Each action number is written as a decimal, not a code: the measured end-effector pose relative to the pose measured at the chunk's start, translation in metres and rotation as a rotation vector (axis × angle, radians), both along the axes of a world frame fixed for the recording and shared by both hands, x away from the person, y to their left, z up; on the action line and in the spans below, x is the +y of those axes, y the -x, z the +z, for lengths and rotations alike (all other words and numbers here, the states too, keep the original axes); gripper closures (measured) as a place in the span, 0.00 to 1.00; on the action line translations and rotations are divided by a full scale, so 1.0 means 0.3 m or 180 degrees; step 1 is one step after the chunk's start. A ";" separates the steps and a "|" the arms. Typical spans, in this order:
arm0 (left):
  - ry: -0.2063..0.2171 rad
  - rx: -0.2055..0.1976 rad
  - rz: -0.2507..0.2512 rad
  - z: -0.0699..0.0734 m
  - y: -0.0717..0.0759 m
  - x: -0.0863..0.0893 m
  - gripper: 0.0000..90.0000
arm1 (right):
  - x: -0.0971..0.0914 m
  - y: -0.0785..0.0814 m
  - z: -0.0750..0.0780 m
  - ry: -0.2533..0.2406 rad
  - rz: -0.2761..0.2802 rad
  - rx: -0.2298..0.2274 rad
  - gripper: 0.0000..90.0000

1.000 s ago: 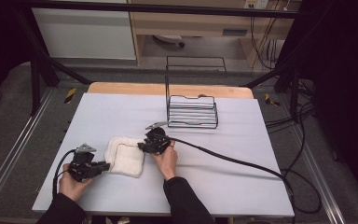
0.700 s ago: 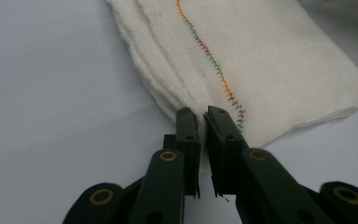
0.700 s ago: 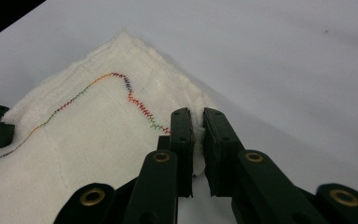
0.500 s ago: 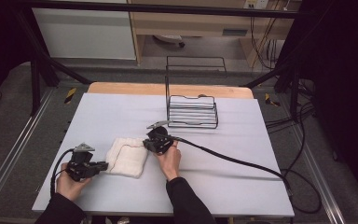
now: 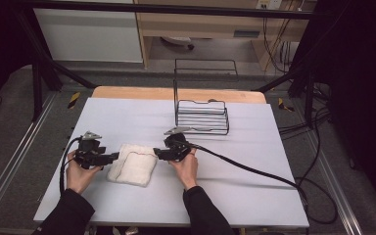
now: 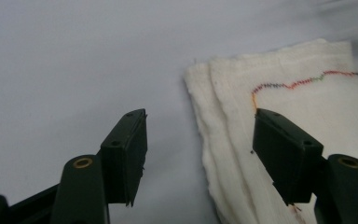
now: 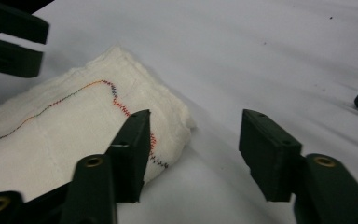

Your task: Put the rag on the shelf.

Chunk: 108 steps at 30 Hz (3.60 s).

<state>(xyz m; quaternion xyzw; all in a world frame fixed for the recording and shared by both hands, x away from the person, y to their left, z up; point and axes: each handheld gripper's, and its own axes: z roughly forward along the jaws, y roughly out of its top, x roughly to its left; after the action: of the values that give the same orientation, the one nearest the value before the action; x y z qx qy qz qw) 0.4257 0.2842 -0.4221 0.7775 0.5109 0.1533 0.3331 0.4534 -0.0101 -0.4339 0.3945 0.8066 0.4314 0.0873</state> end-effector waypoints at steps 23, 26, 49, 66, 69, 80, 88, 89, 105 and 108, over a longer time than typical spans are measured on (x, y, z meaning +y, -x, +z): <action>0.0221 0.0154 -0.0069 -0.066 -0.097 -0.058 0.74 | 0.008 0.009 -0.026 -0.0147 0.0099 0.0072 0.43; 0.0237 0.0162 -0.0100 -0.065 -0.095 -0.062 0.79 | 0.020 0.002 -0.043 -0.0199 0.0084 0.0118 0.45; 0.0128 0.0107 -0.0217 -0.063 -0.088 -0.075 0.90 | 0.088 -0.023 -0.068 -0.0095 0.0004 0.0371 0.83; 0.0449 -0.0330 -0.0218 0.022 -0.019 -0.027 0.91 | 0.075 0.037 0.016 -0.0309 0.0121 0.0012 0.91; 0.0516 -0.0407 -0.0225 0.038 -0.003 -0.026 0.91 | 0.070 0.051 0.036 -0.0324 0.0133 -0.0067 0.91; 0.0631 -0.0705 -0.0305 0.104 0.057 -0.014 0.91 | 0.050 0.089 0.103 -0.0467 0.0183 -0.0272 0.91; 0.0690 -0.0879 -0.0345 0.147 0.085 -0.014 0.91 | 0.030 0.110 0.153 -0.0542 0.0211 -0.0437 0.91; 0.0699 -0.0896 -0.0355 0.151 0.088 -0.015 0.91 | 0.028 0.112 0.159 -0.0546 0.0219 -0.0456 0.91; 0.0831 -0.1150 -0.0435 0.216 0.138 -0.048 0.91 | -0.021 0.146 0.250 -0.0519 0.0250 -0.0729 0.91; 0.0847 -0.1156 -0.0437 0.226 0.143 -0.053 0.91 | -0.029 0.150 0.263 -0.0513 0.0253 -0.0743 0.92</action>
<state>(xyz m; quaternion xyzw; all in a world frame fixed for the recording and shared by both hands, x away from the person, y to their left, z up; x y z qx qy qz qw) 0.3827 0.2682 -0.3543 0.7194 0.4043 0.1989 0.5287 0.4084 -0.0189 -0.3550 0.3151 0.7687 0.5409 0.1314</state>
